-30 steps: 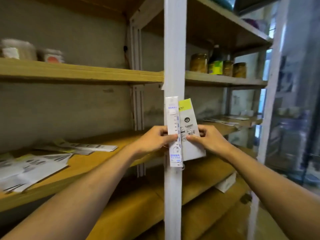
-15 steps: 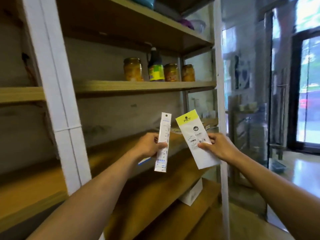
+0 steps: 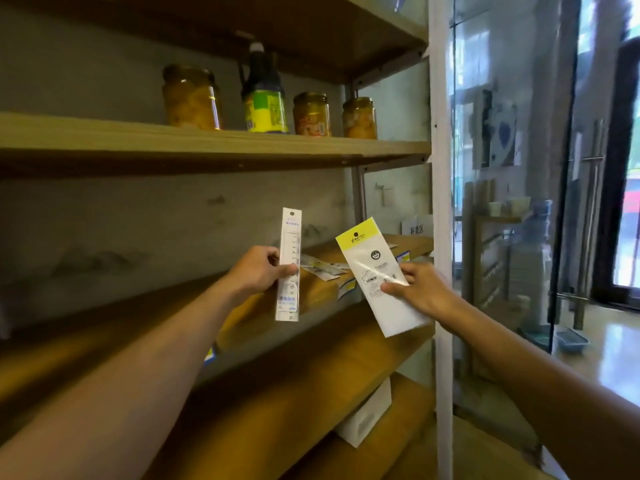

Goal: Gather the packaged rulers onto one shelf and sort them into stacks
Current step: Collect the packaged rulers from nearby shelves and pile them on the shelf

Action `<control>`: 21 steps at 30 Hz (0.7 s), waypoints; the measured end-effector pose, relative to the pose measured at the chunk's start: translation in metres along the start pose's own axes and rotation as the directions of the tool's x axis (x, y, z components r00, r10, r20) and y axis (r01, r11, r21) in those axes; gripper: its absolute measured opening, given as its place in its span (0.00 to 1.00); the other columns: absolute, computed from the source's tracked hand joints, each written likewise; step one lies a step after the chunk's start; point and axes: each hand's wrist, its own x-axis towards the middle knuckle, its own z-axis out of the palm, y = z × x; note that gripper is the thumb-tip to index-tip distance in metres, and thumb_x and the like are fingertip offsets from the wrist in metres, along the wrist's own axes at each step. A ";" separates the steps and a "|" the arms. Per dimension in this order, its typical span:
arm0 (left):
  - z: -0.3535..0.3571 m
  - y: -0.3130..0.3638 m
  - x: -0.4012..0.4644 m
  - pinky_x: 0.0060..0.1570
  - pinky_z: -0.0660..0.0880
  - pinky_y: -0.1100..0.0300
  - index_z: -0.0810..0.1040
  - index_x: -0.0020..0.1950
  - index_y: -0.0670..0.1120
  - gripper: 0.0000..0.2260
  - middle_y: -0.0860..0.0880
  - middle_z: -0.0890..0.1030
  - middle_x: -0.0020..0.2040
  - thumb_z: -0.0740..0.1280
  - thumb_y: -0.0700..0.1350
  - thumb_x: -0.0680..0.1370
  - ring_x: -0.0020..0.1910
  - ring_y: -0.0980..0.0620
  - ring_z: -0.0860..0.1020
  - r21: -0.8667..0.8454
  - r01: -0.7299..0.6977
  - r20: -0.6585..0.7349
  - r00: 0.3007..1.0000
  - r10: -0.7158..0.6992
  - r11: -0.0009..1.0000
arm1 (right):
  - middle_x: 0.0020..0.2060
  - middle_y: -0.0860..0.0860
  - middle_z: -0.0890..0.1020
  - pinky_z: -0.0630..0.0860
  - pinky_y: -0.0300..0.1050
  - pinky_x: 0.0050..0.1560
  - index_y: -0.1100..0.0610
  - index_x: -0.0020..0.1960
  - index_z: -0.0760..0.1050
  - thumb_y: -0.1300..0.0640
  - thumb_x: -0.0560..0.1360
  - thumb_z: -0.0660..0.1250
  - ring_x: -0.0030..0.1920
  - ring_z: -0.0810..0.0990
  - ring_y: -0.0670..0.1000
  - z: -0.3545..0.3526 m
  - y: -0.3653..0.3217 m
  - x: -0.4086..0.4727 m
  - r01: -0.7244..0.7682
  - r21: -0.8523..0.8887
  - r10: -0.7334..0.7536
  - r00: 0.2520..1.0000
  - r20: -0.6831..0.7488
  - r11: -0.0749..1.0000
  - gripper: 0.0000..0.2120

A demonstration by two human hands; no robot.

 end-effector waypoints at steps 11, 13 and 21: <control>0.021 -0.029 0.133 0.41 0.75 0.61 0.80 0.55 0.44 0.13 0.48 0.83 0.46 0.73 0.49 0.74 0.44 0.53 0.80 0.089 0.103 -0.001 0.995 -0.103 0.991 | 0.60 0.53 0.80 0.76 0.43 0.44 0.56 0.64 0.74 0.51 0.73 0.72 0.47 0.80 0.50 0.003 0.005 0.159 0.054 -0.018 -0.055 0.997 -0.051 0.998 0.22; 0.028 -0.032 0.149 0.45 0.76 0.58 0.81 0.56 0.44 0.15 0.47 0.84 0.49 0.73 0.51 0.74 0.46 0.51 0.81 0.164 0.128 0.043 0.990 -0.137 0.978 | 0.59 0.54 0.81 0.76 0.42 0.42 0.57 0.64 0.74 0.52 0.74 0.71 0.46 0.80 0.50 0.001 0.014 0.180 0.057 -0.025 -0.058 0.998 -0.006 0.998 0.21; 0.029 -0.040 0.163 0.54 0.76 0.57 0.81 0.56 0.51 0.15 0.52 0.82 0.55 0.68 0.58 0.76 0.52 0.53 0.79 0.650 0.042 -0.081 0.997 0.014 0.758 | 0.57 0.56 0.82 0.78 0.49 0.50 0.58 0.61 0.77 0.53 0.73 0.73 0.48 0.81 0.53 -0.001 0.043 0.280 0.109 -0.024 -0.107 0.990 0.088 0.994 0.18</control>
